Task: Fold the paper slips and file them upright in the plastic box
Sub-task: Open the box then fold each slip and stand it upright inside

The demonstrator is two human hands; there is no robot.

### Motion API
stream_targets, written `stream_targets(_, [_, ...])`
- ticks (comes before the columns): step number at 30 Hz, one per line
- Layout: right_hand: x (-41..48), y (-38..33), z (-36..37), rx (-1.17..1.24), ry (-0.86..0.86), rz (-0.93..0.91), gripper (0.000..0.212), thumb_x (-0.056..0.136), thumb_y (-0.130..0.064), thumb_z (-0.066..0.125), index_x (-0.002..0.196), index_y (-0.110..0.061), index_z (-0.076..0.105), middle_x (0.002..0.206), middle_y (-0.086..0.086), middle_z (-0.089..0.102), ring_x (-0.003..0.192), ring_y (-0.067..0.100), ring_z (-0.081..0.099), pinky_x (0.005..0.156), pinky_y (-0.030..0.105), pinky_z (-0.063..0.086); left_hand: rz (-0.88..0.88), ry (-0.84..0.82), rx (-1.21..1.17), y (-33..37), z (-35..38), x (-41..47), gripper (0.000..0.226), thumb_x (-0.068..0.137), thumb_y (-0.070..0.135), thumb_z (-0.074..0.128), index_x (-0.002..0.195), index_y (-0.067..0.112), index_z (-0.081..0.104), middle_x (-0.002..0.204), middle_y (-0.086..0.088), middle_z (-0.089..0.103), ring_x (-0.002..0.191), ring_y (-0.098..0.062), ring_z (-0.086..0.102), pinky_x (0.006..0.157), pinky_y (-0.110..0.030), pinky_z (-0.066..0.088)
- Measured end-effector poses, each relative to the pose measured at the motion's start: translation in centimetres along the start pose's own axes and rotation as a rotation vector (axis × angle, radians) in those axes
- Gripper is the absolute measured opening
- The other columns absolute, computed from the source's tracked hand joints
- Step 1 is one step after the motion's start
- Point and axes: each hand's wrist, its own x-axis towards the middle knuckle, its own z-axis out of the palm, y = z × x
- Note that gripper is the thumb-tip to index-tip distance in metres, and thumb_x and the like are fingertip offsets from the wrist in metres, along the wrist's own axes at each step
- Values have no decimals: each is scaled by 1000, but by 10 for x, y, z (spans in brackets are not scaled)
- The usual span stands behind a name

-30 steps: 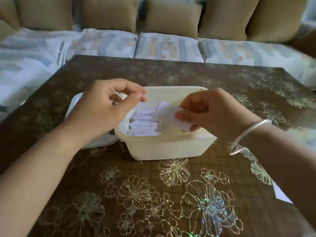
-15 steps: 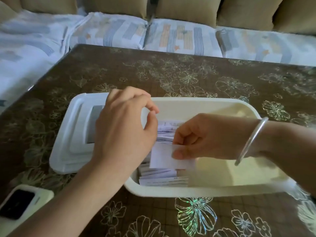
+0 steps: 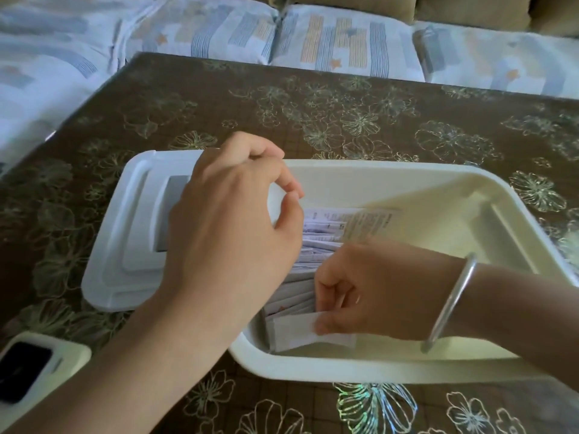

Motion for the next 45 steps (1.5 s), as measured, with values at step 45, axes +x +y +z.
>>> stream_targets(45, [-68,25,-36,377,253,135,21,84,-39,59,82,-21,70,51,-5,59,42,7,45,45,16,39,174,36,110,12,-16,9,13,90,18,60,88,18,73,103,-1,69,107,-25,52,83,-32,35])
